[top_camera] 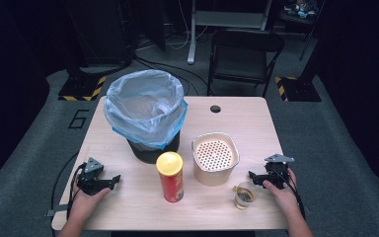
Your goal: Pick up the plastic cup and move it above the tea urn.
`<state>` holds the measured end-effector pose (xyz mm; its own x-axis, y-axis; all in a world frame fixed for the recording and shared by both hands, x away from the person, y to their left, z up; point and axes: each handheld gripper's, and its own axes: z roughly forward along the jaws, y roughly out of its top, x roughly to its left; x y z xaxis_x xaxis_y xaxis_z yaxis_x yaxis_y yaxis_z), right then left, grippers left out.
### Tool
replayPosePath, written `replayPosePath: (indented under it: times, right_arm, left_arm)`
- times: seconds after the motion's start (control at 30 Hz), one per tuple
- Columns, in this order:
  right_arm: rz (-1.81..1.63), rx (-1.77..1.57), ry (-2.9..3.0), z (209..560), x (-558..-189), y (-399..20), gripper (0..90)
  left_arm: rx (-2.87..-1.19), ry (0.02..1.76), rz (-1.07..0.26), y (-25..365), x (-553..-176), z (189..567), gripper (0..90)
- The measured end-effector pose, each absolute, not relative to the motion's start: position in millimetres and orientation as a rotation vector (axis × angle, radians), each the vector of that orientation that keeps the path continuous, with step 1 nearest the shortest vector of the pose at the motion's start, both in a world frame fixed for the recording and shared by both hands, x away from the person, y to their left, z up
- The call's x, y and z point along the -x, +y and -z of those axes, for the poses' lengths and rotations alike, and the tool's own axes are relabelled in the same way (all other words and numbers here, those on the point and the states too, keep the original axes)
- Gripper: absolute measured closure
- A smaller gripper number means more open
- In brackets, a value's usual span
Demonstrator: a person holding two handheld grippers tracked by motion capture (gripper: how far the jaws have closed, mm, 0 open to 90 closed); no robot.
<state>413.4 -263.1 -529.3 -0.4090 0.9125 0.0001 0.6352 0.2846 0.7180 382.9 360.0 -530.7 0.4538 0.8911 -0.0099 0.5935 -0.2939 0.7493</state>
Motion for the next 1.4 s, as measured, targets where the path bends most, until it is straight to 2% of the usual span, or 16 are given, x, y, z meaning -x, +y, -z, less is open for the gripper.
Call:
replayPosePath:
  times: [0.5,0.6,0.83,1.03,1.13,1.23,1.4]
  right_arm:
    - [-0.91,-1.384,2.158,528.8,-411.9,-268.3,0.8]
    - [-0.924,-1.376,2.162,528.8,-412.0,-269.8,3.0]
    - [-0.948,-1.352,2.162,526.8,-409.2,-273.9,14.8]
    - [-0.935,-1.312,2.23,524.2,-412.5,-273.9,14.9]
    - [-0.921,-1.318,2.25,519.5,-415.2,-272.8,31.4]
    - [-0.898,-1.317,2.262,516.0,-415.5,-271.1,33.1]
    - [-0.95,-1.29,2.216,486.6,-409.9,-270.5,43.3]
  left_arm:
    - [-2.013,1.242,-0.533,359.8,-381.6,530.0,15.9]
    - [-2.005,1.247,-0.536,359.2,-380.7,530.4,15.9]
    - [-2.006,1.253,-0.533,359.1,-380.5,530.0,16.0]
    - [-2.007,1.254,-0.533,358.9,-380.4,530.0,15.9]
    - [-2.006,1.255,-0.533,358.8,-380.4,530.0,15.9]
    - [-2.008,1.253,-0.533,358.9,-380.4,530.0,15.9]
    - [-2.006,1.255,-0.53,358.7,-380.3,530.1,15.9]
